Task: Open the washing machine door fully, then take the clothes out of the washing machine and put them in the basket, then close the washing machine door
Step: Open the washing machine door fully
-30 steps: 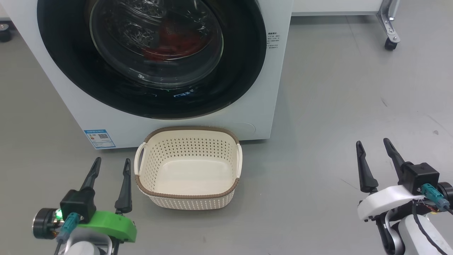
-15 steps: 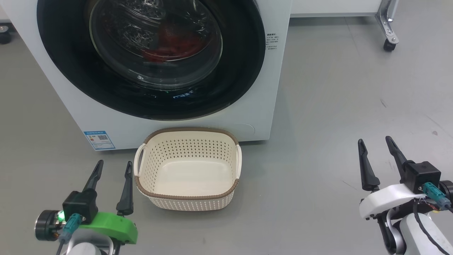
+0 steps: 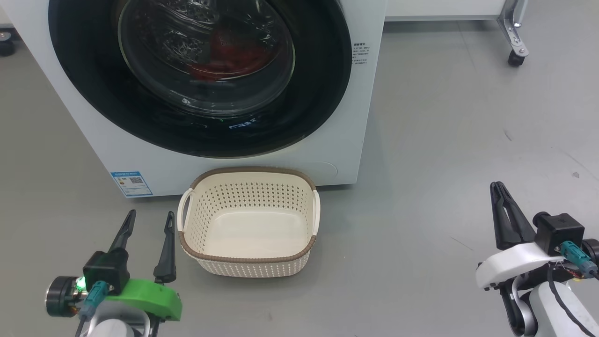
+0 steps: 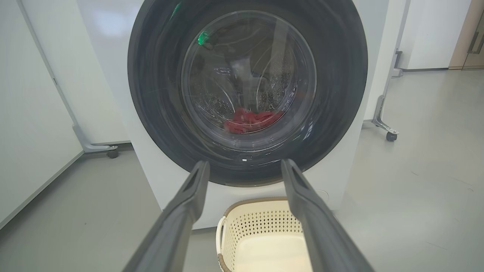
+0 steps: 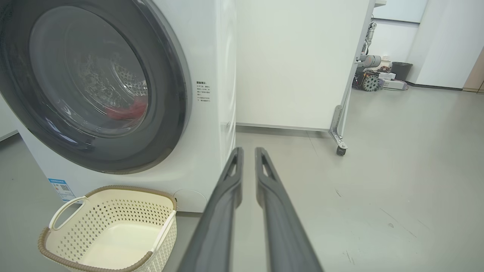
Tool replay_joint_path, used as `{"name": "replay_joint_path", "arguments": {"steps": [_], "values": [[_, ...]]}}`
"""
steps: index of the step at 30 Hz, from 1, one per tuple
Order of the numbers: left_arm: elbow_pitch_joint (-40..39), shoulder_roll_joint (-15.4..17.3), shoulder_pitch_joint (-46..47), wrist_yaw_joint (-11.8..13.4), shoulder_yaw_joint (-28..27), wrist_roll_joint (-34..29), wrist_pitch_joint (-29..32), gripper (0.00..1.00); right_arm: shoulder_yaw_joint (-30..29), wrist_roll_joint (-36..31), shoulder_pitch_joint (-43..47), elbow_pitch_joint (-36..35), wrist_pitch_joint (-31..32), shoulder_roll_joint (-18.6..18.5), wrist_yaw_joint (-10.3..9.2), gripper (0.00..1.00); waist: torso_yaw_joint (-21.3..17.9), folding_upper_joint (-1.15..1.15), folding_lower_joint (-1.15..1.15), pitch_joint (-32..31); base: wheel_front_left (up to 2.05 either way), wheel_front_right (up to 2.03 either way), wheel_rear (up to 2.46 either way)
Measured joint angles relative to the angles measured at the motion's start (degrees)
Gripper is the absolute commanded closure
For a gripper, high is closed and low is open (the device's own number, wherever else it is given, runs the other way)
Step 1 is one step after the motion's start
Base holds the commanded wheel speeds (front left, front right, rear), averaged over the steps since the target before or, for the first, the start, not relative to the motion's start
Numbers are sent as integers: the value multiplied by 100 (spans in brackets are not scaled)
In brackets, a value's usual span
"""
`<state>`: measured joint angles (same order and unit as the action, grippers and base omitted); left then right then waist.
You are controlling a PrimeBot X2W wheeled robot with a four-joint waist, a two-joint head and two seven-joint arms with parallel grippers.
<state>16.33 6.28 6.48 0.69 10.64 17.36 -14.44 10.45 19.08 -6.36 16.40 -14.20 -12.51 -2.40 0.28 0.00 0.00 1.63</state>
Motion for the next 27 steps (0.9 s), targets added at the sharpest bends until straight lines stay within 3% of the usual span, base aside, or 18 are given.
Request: {"name": "replay_joint_path", "arguments": {"steps": [16,27], "values": [[-18,-25,80,-51,-73,-132,0,0,-265,413,-23,59,-1,183,240,100,17,0,0,140,0,0,0],[-118,-70,257,-100,-101,-182,0,0,-846,1918,-404,120,85,738,651,100,65,0,0,468,0,0,0]]}}
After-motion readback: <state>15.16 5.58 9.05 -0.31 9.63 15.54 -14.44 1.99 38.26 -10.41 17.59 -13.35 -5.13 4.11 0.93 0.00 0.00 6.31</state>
